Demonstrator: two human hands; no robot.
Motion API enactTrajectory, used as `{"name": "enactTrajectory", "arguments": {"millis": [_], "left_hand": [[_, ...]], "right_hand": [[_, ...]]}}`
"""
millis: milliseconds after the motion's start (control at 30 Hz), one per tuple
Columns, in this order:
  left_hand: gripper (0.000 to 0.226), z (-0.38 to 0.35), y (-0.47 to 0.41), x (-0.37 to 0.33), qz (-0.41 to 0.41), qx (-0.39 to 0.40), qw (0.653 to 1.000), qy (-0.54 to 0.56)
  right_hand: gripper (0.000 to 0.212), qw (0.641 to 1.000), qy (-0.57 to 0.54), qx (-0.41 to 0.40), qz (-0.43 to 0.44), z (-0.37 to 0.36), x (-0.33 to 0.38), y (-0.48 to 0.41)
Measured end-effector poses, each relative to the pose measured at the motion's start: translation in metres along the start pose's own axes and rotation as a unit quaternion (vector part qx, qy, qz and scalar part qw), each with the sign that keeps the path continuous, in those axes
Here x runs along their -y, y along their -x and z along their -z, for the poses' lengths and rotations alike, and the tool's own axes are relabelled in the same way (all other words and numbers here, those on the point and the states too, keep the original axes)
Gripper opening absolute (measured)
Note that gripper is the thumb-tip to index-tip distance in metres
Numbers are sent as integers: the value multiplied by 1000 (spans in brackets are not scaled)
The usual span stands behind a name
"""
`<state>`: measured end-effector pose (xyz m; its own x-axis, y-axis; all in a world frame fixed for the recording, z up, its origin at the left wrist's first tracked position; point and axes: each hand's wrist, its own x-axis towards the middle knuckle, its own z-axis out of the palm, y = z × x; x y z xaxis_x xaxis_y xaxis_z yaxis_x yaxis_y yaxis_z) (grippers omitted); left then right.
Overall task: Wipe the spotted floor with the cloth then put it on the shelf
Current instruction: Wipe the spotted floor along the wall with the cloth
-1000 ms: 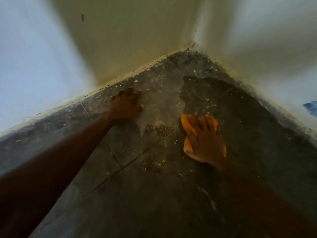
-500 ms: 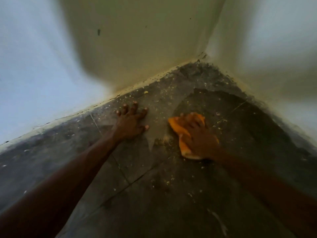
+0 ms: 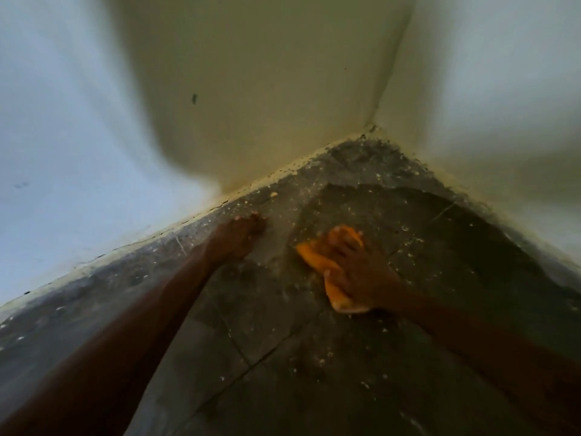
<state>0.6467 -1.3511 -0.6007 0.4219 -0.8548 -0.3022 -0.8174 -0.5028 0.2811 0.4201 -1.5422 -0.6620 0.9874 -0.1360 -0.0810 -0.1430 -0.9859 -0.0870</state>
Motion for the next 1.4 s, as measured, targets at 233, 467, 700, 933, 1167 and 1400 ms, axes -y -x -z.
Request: {"name": "enactTrajectory", "arguments": {"millis": [233,467,700,933,1167,1400], "left_hand": [[42,4,-7,11,5,-1,1000,19],[43,2,-15,16,35,21,999,12],[40,14,-8,-3,52,23,997,48],[54,-7,-43,-73,-28,-40,995,82],[64,-46,-49,-78,-36,10,999,-23],[60,-45,-59,-74,-35,-4,999,6]], "right_hand": [[72,992,-47,-37,-109,10,97,-77],[60,999,2,-21,43,1,31,-18],[65,995,-71,-30,-67,-2,104,-51],[77,987,-13,-26,-158,12,-30,6],[98,973,-39,-14,-228,8,-23,6],[78,983,-25,16,-179,5,-48,48]]}}
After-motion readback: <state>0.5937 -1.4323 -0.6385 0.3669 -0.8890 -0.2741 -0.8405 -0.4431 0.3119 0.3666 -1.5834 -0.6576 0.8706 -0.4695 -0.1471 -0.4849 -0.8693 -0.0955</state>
